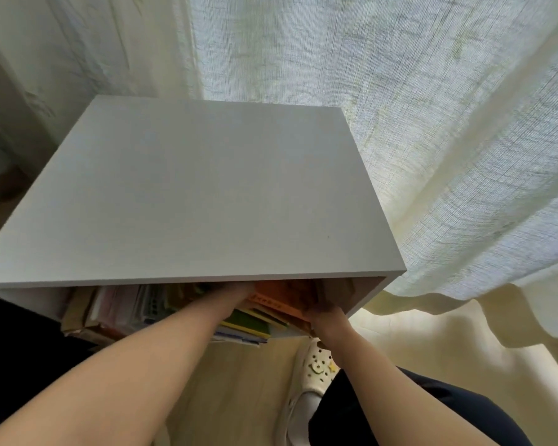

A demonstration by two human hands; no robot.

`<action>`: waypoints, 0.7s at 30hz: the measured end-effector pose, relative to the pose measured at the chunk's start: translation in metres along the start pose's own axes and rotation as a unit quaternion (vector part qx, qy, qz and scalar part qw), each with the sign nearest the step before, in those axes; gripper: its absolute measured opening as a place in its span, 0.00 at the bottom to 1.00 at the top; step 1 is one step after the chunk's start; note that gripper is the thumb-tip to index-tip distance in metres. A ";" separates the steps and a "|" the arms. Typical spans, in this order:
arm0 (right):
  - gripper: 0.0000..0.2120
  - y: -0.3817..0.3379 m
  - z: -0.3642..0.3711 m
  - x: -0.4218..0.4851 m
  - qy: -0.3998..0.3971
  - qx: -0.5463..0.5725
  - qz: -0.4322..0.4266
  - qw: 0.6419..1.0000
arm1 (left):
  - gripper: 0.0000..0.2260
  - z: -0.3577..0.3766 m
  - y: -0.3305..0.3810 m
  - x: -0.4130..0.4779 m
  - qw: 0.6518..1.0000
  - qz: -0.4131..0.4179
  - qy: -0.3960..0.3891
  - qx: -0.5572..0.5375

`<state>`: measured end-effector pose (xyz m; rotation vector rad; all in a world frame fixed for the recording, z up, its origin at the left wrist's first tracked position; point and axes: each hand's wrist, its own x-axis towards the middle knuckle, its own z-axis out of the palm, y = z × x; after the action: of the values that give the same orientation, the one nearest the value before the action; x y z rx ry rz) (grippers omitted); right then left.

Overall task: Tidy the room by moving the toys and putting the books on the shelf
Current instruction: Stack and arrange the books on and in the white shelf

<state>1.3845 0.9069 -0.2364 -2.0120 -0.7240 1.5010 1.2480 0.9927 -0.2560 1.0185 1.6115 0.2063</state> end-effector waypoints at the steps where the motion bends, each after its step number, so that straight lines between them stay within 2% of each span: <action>1: 0.05 -0.002 0.001 0.000 -0.002 -0.011 -0.005 1.000 | 0.12 -0.002 -0.002 0.001 0.998 0.009 0.000 0.055; 3: 0.06 -0.002 0.004 0.004 -0.002 -0.035 -0.003 0.999 | 0.07 -0.003 -0.007 0.004 0.974 0.042 0.006 0.223; 5: 0.10 0.000 0.008 0.006 -0.003 -0.076 0.010 0.997 | 0.19 -0.003 -0.012 -0.002 0.916 0.094 0.056 0.386; 6: 0.13 0.002 0.011 0.007 0.006 -0.082 0.014 0.997 | 0.23 -0.005 -0.013 -0.006 0.885 0.105 0.085 0.445; 7: 0.16 0.002 0.012 0.007 0.012 -0.076 0.026 0.997 | 0.24 -0.006 -0.014 -0.009 0.868 0.122 0.108 0.468; 8: 0.16 0.004 0.012 0.008 0.017 -0.072 0.030 0.997 | 0.25 -0.008 -0.016 -0.006 0.867 0.126 0.102 0.472; 10: 0.16 0.005 0.014 0.008 0.007 -0.092 0.024 0.995 | 0.26 -0.014 -0.022 -0.002 0.893 0.135 0.051 0.426; 12: 0.14 0.004 0.016 0.006 -0.005 -0.109 0.010 0.994 | 0.26 -0.016 -0.026 -0.002 0.900 0.143 0.027 0.411; 15: 0.15 0.004 0.021 0.007 -0.005 -0.088 0.021 0.996 | 0.24 -0.016 -0.026 -0.004 0.861 0.160 0.096 0.473; 21: 0.07 0.002 0.028 0.009 -0.013 -0.089 -0.018 0.996 | 0.21 -0.017 -0.033 -0.006 0.843 0.191 0.155 0.479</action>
<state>1.3594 0.9142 -0.2508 -2.0987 -0.9297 1.4913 1.2171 0.9749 -0.2665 2.1770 1.8024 -0.2238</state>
